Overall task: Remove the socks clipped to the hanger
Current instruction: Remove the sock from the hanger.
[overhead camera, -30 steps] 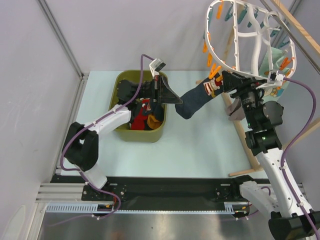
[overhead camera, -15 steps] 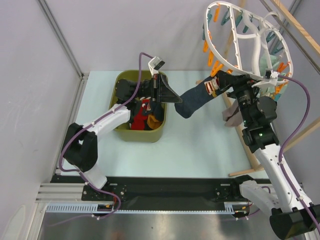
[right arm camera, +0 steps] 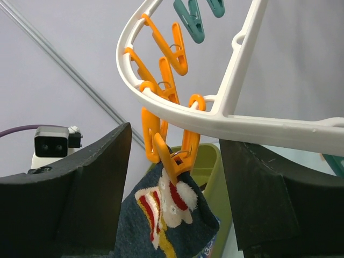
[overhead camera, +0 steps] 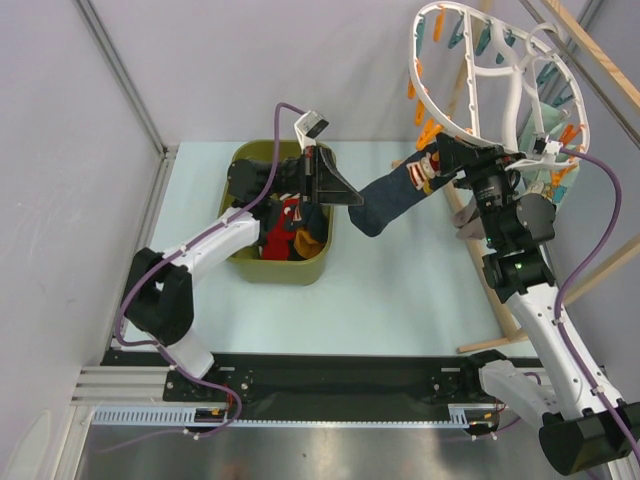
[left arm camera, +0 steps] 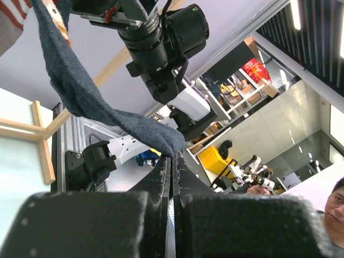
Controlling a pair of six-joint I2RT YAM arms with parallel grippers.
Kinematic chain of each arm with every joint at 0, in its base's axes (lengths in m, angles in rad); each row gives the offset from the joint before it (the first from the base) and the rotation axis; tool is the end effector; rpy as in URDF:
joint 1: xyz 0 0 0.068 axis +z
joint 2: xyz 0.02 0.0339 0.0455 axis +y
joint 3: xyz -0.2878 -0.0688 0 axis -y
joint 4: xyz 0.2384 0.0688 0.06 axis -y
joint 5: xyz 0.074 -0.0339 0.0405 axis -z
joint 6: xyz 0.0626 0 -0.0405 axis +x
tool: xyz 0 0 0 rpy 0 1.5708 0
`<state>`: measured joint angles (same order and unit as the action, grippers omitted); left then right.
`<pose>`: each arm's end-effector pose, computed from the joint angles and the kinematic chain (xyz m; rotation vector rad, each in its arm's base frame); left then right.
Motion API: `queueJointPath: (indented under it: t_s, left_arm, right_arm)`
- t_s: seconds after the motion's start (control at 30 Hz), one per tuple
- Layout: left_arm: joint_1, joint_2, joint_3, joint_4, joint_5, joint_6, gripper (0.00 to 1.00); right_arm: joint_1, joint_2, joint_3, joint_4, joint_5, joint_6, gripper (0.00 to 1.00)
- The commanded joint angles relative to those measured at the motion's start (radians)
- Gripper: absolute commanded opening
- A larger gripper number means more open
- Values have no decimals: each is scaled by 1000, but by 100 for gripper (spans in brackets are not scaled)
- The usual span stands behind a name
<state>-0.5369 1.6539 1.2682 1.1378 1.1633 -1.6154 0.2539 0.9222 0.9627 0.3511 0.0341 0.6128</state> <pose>0.2795 -0.2333 0.4337 0.7430 1.5450 -2.2101 0.2020 0.0502 0.4646 0.2466 1.1862 0.7415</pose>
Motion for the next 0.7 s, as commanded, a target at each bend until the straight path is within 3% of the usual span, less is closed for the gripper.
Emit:
queueJointPath:
  t_s: [0.0, 0.17, 0.33, 0.4, 0.47, 0.53, 0.67]
  left_arm:
    - [-8, -51, 43, 42, 1, -11, 0]
    - [-11, -54, 43, 42, 1, -14, 0]
    - [-14, -54, 51, 39, 1, -14, 0]
    - [-18, -52, 54, 37, 1, -14, 0]
    - [-21, -52, 59, 36, 1, -14, 0]
    - [-24, -52, 59, 34, 1, -14, 0]
    - [-25, -52, 57, 33, 1, -11, 0]
  right_arm:
    - [-4, 6, -1, 92, -25, -8, 70]
    - [-15, 9, -16, 141, -77, -4, 66]
    - [-18, 12, -16, 167, -95, -5, 55]
    - [-18, 12, -18, 166, -94, -4, 55]
    - [-19, 13, -15, 161, -92, -2, 63]
    - [-19, 12, -13, 158, -91, 1, 59]
    - [-18, 0, -25, 166, -85, 5, 41]
